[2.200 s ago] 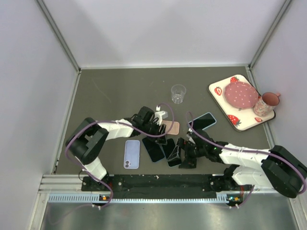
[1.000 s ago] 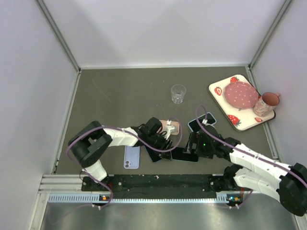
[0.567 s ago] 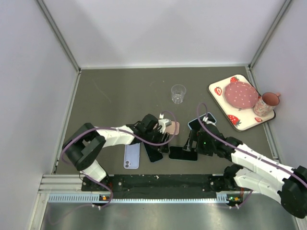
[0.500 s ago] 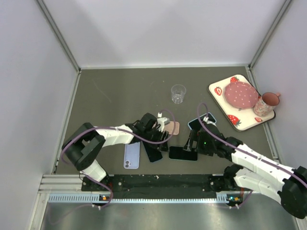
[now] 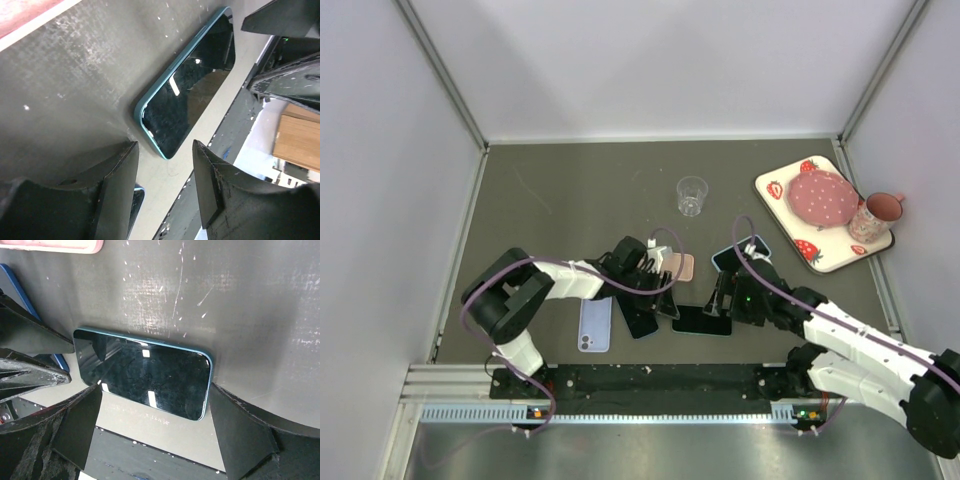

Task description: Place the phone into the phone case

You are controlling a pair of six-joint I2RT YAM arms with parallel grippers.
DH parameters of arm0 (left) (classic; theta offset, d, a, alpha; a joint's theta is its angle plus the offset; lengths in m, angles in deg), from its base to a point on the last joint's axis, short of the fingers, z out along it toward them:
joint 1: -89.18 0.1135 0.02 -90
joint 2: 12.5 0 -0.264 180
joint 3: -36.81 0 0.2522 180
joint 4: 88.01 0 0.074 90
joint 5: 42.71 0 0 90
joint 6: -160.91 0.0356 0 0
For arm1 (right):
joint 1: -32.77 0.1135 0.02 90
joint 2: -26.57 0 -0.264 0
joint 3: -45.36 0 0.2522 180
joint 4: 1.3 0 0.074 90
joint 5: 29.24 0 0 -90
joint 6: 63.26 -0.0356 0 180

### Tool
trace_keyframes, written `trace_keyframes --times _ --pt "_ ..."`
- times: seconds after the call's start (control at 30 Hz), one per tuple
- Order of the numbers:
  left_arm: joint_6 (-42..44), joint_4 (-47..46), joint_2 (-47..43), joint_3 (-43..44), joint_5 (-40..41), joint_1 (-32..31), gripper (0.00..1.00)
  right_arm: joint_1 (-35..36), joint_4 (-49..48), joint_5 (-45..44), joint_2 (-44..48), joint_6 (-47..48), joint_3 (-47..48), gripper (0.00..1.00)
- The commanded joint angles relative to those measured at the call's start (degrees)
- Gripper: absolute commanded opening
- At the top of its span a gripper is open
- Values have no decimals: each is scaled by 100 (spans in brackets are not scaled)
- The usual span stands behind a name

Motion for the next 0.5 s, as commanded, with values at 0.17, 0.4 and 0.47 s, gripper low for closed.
trace_keyframes --times 0.17,0.4,0.47 --pt "-414 153 509 -239 451 15 53 -68 -160 137 -252 -121 -308 77" --pt "-659 -66 536 -300 593 6 51 -77 -748 471 -621 -156 -484 67" --pt "-660 -145 571 -274 601 15 49 -77 -880 594 -691 -192 -554 62"
